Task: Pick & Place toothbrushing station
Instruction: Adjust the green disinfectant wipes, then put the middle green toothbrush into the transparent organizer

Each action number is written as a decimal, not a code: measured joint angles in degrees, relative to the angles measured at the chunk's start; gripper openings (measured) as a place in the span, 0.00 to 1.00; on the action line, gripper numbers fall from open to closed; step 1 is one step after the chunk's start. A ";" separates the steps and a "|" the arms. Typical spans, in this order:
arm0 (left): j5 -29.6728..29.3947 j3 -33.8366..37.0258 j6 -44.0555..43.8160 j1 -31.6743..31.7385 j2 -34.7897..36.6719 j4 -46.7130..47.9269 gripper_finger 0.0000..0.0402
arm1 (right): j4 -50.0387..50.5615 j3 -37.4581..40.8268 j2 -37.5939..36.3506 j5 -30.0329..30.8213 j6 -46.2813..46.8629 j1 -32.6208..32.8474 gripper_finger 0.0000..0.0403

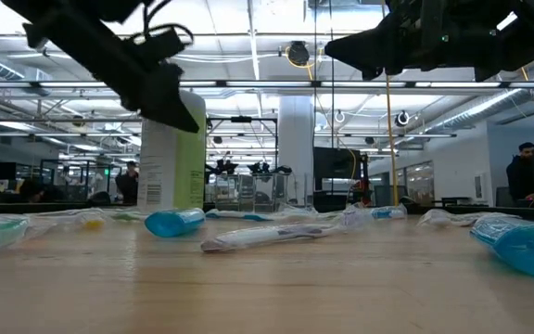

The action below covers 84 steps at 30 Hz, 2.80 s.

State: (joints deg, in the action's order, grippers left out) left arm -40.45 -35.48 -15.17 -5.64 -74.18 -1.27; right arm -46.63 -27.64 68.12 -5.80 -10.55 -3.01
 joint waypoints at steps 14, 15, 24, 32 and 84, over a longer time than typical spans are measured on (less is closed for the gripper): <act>-23.51 0.02 -15.64 0.47 -7.60 -3.06 0.25 | 0.02 0.00 0.00 0.00 0.03 0.00 0.14; -24.22 0.02 -15.64 0.77 -7.60 -2.90 0.25 | 0.02 0.00 0.00 0.00 0.03 0.00 0.14; -27.34 0.02 -15.52 6.57 -7.58 -1.79 0.25 | 0.15 0.00 0.00 0.00 0.03 -0.01 0.14; -21.85 0.02 -13.16 12.25 -7.42 1.27 0.25 | 0.15 0.00 0.00 0.00 0.04 -0.02 0.14; 39.19 0.35 25.35 11.25 -11.91 13.11 0.38 | 0.20 0.00 0.02 -0.02 0.46 -0.02 0.14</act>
State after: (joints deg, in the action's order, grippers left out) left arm -1.26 -35.14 10.18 5.61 -86.08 11.84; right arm -46.44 -27.64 68.14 -5.82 -10.09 -3.03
